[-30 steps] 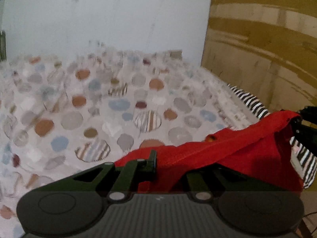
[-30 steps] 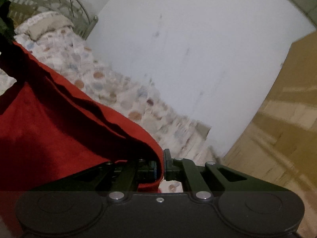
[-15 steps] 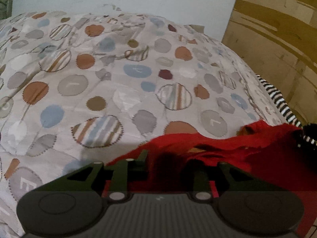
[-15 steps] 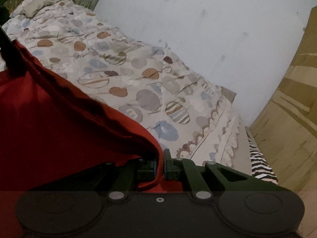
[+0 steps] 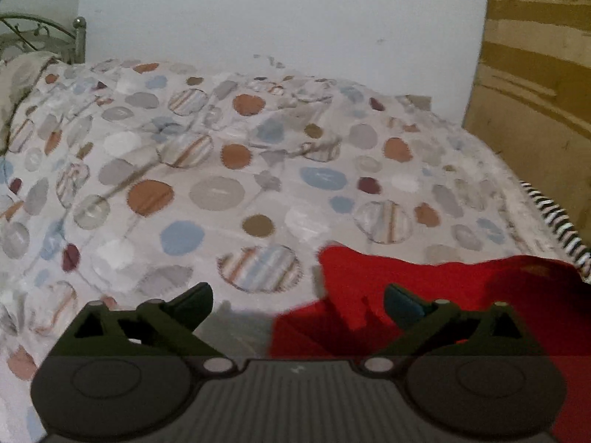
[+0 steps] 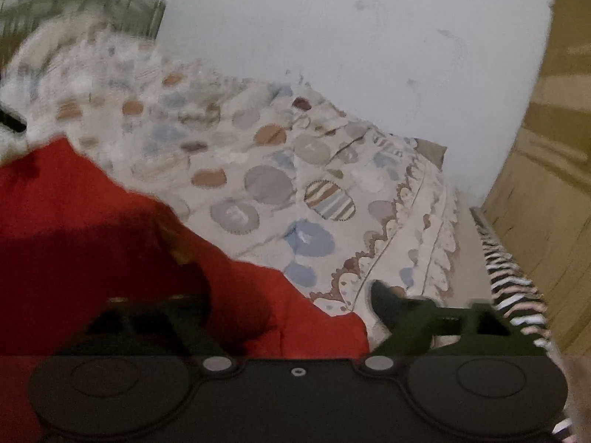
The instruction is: Fold small clothes
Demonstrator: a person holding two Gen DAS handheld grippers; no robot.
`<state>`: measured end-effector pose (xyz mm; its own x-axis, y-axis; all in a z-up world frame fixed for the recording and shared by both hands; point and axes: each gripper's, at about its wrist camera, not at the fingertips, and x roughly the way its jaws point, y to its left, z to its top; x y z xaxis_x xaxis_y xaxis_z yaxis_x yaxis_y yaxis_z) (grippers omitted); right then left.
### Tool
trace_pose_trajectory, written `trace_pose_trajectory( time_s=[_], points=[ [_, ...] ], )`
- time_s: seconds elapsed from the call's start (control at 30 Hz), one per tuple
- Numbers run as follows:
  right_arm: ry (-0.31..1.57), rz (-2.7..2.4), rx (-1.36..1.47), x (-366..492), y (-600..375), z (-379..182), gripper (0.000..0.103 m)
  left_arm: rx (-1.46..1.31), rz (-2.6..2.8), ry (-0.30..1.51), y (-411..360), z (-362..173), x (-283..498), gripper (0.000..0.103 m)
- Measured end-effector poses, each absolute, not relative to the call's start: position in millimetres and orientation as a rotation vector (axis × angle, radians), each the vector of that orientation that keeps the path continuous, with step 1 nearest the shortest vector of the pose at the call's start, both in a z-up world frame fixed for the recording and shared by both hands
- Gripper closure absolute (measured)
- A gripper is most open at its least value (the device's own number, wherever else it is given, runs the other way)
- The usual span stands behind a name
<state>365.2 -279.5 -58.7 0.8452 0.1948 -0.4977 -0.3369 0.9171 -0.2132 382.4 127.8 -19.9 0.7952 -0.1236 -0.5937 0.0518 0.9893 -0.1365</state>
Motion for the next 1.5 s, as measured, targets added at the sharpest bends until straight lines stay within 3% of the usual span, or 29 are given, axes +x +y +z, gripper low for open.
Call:
trace_pose_trajectory(
  time_s=[0.37,0.57,0.77,0.87,1.07,1.17,1.23,1.5],
  points=[
    [0.5,0.377,-0.397,349,-291,-65,0.001,-0.029,-0.073,0.723,102,-52,353,0.003],
    [0.437,0.514,-0.323,343,-297,-42,0.001,-0.07,-0.073,0.687,108,-44,341,0.005],
    [0.448,0.471,-0.611,324,-271,-67,0.001,-0.138,-0.221,0.673,109,-40,328,0.006],
    [0.44,0.351,-0.686,328,-268,-79,0.001,-0.172,-0.241,0.703,111,-45,327,0.021],
    [0.487,-0.033,-0.52,368,-300,-76,0.001,-0.258,-0.286,0.733,117,-52,327,0.042],
    [0.471,-0.108,-0.445,361,-310,-72,0.001,-0.279,-0.293,0.774,119,-59,332,0.065],
    [0.443,-0.109,-0.427,350,-312,-68,0.001,-0.299,-0.319,0.792,117,-62,334,0.087],
    [0.383,-0.057,-0.441,293,-298,-52,0.001,-0.36,-0.225,0.722,123,-48,313,0.093]
  ],
)
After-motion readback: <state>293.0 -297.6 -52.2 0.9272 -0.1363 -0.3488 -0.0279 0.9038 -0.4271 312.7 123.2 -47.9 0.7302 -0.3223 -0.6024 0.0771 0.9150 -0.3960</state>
